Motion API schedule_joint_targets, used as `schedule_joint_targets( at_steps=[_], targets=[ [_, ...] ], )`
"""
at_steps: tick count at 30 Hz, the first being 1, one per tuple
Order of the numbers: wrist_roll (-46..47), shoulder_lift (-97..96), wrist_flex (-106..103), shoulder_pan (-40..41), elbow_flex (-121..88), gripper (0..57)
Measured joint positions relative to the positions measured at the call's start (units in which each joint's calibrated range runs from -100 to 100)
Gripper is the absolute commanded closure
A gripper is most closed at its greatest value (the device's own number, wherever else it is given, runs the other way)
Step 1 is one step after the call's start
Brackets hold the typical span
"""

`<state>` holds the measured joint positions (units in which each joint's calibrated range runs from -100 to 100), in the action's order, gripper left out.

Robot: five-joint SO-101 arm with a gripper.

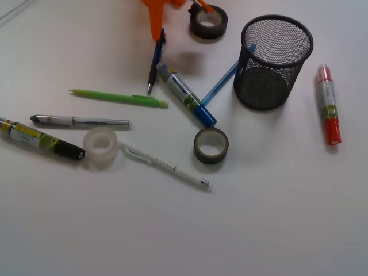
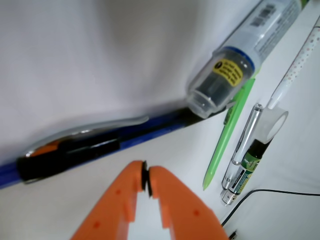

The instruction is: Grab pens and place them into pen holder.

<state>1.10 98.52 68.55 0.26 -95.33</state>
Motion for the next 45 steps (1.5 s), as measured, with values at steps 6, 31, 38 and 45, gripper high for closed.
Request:
schedule_joint_targets(
  at_steps=[6,31,38,45],
  targets=[
    [-10.16,0.0,0.35,-3.55,-0.18,57.1],
    [-9.47,-54.62,-23.59,-6.51,23.18,44.6],
    [-6.84,-76.13,-24.45,-8.44,38.9,44.6],
    [-4.74,-91.72,-24.45,-8.07,52.92,44.7]
  ],
)
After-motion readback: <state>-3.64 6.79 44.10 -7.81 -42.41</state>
